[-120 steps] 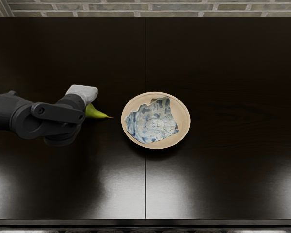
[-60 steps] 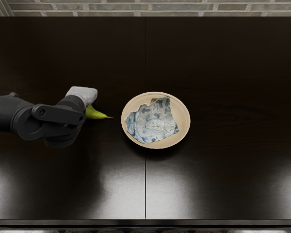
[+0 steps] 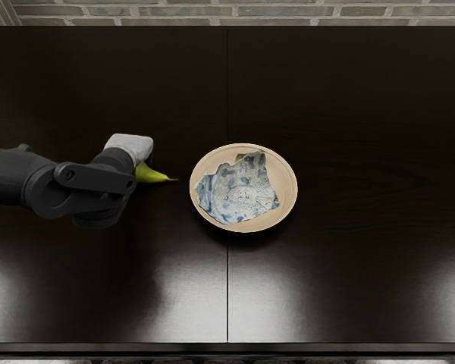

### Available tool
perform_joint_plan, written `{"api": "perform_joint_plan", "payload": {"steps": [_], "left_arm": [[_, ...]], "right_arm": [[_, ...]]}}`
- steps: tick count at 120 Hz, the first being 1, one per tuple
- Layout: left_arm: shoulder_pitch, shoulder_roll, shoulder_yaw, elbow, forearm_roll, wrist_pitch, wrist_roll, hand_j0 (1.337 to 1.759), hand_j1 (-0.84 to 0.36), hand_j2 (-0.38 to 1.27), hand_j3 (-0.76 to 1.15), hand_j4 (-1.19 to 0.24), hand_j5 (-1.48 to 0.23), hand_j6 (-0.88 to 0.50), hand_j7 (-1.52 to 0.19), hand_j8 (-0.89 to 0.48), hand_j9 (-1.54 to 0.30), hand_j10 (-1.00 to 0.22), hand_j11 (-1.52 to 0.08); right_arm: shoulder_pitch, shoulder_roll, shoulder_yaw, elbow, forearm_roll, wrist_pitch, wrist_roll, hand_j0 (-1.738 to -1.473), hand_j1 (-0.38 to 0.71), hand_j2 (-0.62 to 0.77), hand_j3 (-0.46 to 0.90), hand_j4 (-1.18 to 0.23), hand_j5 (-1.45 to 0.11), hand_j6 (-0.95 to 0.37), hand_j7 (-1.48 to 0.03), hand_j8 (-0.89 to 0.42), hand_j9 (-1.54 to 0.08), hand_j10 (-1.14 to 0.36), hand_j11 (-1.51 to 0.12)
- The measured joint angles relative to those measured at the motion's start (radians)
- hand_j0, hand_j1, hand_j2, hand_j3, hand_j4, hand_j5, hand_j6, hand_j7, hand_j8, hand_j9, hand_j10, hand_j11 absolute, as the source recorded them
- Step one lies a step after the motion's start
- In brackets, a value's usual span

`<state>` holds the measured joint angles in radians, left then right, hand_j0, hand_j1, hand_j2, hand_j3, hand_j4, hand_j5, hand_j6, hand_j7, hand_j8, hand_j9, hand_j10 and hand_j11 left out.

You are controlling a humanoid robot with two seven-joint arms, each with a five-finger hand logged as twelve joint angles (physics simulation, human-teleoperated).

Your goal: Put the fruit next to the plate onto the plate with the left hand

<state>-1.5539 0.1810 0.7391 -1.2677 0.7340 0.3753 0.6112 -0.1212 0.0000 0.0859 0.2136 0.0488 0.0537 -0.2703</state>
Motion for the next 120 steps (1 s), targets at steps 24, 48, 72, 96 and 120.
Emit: {"api": "perform_joint_plan", "payload": {"steps": [24,48,72,96,120], "left_arm": [[-0.005,-0.008,0.0,0.004,0.0,0.0,0.0,1.65,-0.26,0.26,0.0,-0.5,-0.9,-0.32,-0.9,-0.3,-0.9,-0.43,-0.91],[-0.019,-0.02,-0.001,0.005,-0.004,0.0,0.0,1.651,-0.21,0.22,0.0,-0.53,-0.93,-0.35,-0.93,-0.31,-0.91,-0.45,-0.91],[-0.052,-0.021,-0.001,0.0,-0.005,0.0,0.0,1.653,-0.22,0.36,0.0,-0.58,-0.92,-0.4,-0.93,-0.37,-0.91,-0.51,-0.91],[-0.099,-0.041,-0.002,-0.003,-0.012,0.001,0.0,1.655,-0.25,0.56,0.0,-0.62,-0.92,-0.45,-0.92,-0.4,-0.9,-0.54,-0.9],[-0.148,-0.063,-0.003,-0.003,-0.024,0.001,0.0,1.656,-0.24,0.53,0.0,-0.63,-0.93,-0.45,-0.92,-0.4,-0.9,-0.55,-0.9]], "right_arm": [[0.0,0.0,0.0,0.0,0.0,0.0,0.0,-1.658,-0.31,-0.01,0.0,-0.03,-0.04,-0.03,-0.04,-0.03,-0.04,-0.03,-0.04],[0.0,0.0,0.0,0.0,0.0,0.0,0.0,-1.658,-0.31,-0.01,0.0,-0.03,-0.04,-0.03,-0.04,-0.03,-0.04,-0.03,-0.04],[0.0,0.0,0.0,0.0,0.0,0.0,0.0,-1.658,-0.31,-0.01,0.0,-0.03,-0.04,-0.03,-0.04,-0.03,-0.04,-0.03,-0.04],[0.0,0.0,0.0,0.0,0.0,0.0,0.0,-1.658,-0.31,-0.01,0.0,-0.03,-0.04,-0.03,-0.04,-0.03,-0.04,-0.03,-0.04],[0.0,0.0,0.0,0.0,0.0,0.0,0.0,-1.658,-0.31,-0.01,0.0,-0.03,-0.04,-0.03,-0.04,-0.03,-0.04,-0.03,-0.04]]}}
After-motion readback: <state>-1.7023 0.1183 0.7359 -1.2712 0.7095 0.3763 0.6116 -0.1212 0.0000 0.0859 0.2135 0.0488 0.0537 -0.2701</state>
